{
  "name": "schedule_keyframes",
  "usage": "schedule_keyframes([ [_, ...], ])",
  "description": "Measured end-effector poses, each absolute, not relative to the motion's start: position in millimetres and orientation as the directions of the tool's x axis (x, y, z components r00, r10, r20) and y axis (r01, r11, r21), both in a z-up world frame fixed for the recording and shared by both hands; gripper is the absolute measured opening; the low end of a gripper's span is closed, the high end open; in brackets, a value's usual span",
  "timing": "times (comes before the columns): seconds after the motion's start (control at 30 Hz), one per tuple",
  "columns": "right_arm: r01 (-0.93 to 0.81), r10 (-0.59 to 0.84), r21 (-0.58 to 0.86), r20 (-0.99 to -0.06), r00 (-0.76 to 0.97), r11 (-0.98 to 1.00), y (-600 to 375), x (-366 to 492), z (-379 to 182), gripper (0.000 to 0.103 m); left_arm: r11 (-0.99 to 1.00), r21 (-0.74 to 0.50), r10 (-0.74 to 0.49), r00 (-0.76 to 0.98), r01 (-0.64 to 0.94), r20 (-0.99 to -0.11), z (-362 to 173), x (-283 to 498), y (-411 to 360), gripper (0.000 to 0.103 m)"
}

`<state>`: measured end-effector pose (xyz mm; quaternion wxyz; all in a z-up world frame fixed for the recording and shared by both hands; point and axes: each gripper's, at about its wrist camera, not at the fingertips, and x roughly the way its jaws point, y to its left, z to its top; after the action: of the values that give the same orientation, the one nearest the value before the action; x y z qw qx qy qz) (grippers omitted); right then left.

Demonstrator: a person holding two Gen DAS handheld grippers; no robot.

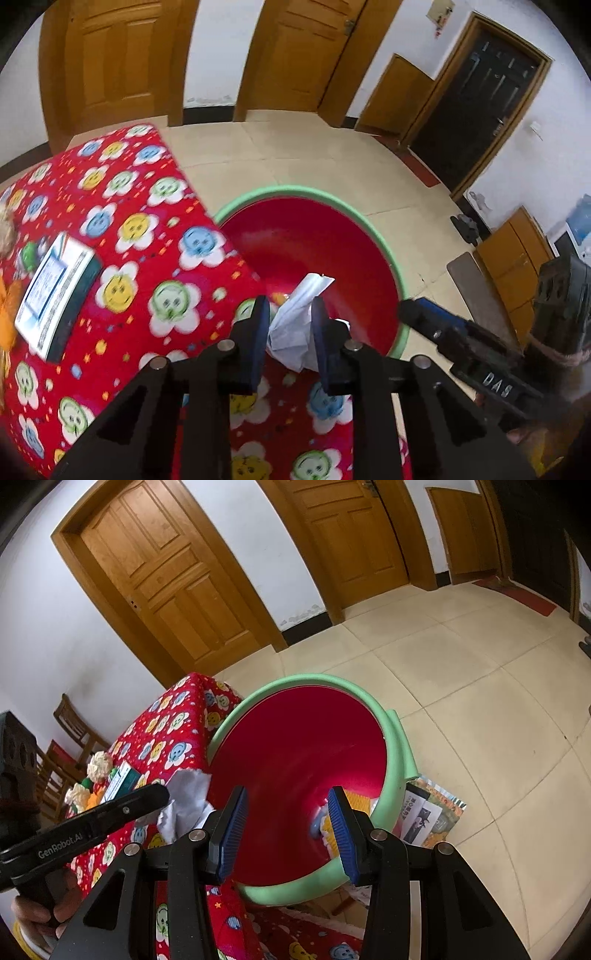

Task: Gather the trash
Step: 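Release the white tissue with the left tool while the right tool drops the plastic bag into the bucket, then grasp the orange snack bag with the left tool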

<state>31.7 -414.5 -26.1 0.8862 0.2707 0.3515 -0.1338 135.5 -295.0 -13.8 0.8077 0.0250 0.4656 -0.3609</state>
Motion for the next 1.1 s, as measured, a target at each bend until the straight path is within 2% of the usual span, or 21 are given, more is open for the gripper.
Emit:
schedule_keyframes([
  [0.1,0.432,-0.053,0.384,-0.694,0.718,0.816,-416,31,-25,0.046,0.724,-0.281,-0.577,0.33,0.63,-0.748,-6,139,-307,0.023],
  [0.27,0.442,-0.062,0.381,-0.697,0.714,0.812,-417,29,-25,0.046,0.724,-0.29,-0.581,0.327,0.626,-0.745,-1,149,-318,0.037],
  [0.67,0.439,-0.072,0.372,-0.691,0.72,0.818,-411,24,-17,0.046,0.75,-0.339,-0.589,0.341,0.568,-0.732,6,155,-292,0.038],
  [0.83,0.425,-0.073,0.363,-0.684,0.726,0.829,-402,22,-9,0.046,0.776,-0.32,-0.568,0.381,0.544,-0.73,16,147,-269,0.038],
  [0.93,0.413,-0.07,0.361,-0.677,0.733,0.836,-393,21,-2,0.055,0.797,-0.315,-0.55,0.404,0.516,-0.731,20,143,-249,0.038],
  [1.1,0.376,-0.053,0.353,-0.665,0.745,0.857,-372,23,9,0.058,0.836,-0.308,-0.514,0.454,0.454,-0.728,24,139,-208,0.038],
])
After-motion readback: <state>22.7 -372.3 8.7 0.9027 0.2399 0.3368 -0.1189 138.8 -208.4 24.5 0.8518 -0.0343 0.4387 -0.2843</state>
